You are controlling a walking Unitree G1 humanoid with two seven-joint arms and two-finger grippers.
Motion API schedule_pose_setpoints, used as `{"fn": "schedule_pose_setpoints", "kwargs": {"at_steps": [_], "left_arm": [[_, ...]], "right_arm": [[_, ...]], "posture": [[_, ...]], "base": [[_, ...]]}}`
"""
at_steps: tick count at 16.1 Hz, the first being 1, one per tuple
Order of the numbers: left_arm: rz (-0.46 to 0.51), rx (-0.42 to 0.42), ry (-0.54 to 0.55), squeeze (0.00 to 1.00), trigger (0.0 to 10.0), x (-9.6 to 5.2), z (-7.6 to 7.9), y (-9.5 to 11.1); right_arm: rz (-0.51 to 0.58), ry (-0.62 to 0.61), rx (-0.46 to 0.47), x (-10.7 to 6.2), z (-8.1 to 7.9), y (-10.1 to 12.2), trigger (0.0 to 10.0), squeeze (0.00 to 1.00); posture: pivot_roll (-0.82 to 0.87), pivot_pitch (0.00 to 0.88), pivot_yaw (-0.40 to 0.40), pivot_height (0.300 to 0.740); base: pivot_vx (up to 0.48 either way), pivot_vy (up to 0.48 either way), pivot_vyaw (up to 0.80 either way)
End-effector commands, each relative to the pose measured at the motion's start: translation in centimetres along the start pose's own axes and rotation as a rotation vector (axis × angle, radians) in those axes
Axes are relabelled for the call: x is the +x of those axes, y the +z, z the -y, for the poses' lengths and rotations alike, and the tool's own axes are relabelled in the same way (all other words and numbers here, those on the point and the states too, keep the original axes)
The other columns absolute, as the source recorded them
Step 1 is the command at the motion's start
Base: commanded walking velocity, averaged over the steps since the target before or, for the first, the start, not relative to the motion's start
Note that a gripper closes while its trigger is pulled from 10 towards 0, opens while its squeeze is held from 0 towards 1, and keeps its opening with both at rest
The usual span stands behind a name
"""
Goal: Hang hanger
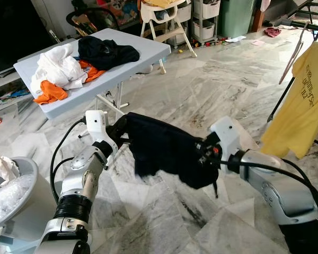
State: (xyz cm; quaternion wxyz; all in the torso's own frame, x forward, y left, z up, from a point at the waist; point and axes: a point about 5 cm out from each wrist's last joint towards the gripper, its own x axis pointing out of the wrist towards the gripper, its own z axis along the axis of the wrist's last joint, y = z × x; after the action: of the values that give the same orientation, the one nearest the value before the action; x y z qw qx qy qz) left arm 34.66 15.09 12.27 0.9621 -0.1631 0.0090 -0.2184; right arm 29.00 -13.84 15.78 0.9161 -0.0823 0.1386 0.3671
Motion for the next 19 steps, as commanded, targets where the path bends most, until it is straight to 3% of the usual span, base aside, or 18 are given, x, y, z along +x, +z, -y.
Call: {"fn": "schedule_pose_setpoints", "kwargs": {"at_steps": [1, 9, 10, 11, 12, 17, 18, 19], "left_arm": [[0.025, 0.045, 0.043, 0.0, 0.0, -0.2, -1.1, 1.1], [0.035, 0.074, 0.036, 0.0, 0.0, 0.2, -0.7, 0.6], [0.043, 0.074, 0.028, 0.0, 0.0, 0.4, -0.6, 0.8], [0.051, 0.073, 0.022, 0.0, 0.0, 0.5, -0.5, 1.0], [0.064, 0.072, 0.007, 0.0, 0.0, 0.7, -0.2, 1.4], [0.164, 0.042, -0.057, 0.0, 0.0, 1.8, 1.4, 4.3], [0.203, 0.04, -0.085, 0.0, 0.0, 2.2, 2.2, 5.6], [0.21, 0.04, -0.09, 0.0, 0.0, 2.2, 2.3, 5.9]], "right_arm": [[0.02, 0.028, -0.014, -0.1, -0.5, 0.7, 0.0, 0.0], [0.075, 0.075, 0.044, 0.1, -1.3, 1.2, 0.0, 0.0], [0.067, 0.068, 0.045, 0.2, -1.2, 1.1, 1.4, 0.0], [0.057, 0.056, 0.039, 0.3, -1.1, 0.9, 9.4, 0.0], [0.039, 0.02, 0.028, 0.5, -0.7, 0.5, 10.0, 0.0], [0.003, -0.119, 0.014, 1.4, 0.6, -0.9, 10.0, 0.0], [0.001, -0.125, 0.032, 1.7, 0.7, -1.1, 10.0, 0.44], [0.002, -0.128, 0.027, 1.8, 0.7, -1.2, 10.0, 0.44]], "posture": [[-0.21, 0.009, 0.168, 0.74], [-0.2, 0.009, 0.165, 0.74], [-0.2, 0.009, 0.166, 0.74], [-0.2, 0.008, 0.166, 0.74], [-0.2, 0.008, 0.166, 0.74], [-0.19, 0.006, 0.166, 0.74], [-0.18, 0.005, 0.166, 0.74], [-0.18, 0.003, 0.167, 0.74]], "base": [[0.0, 0.0, 0.0], [0.0, 0.0, 0.0], [0.0, 0.0, 0.0], [0.0, 0.0, 0.0], [0.0, 0.0, 0.0], [0.0, 0.0, 0.0], [0.0, 0.0, 0.0], [0.0, 0.0, 0.0]]}}
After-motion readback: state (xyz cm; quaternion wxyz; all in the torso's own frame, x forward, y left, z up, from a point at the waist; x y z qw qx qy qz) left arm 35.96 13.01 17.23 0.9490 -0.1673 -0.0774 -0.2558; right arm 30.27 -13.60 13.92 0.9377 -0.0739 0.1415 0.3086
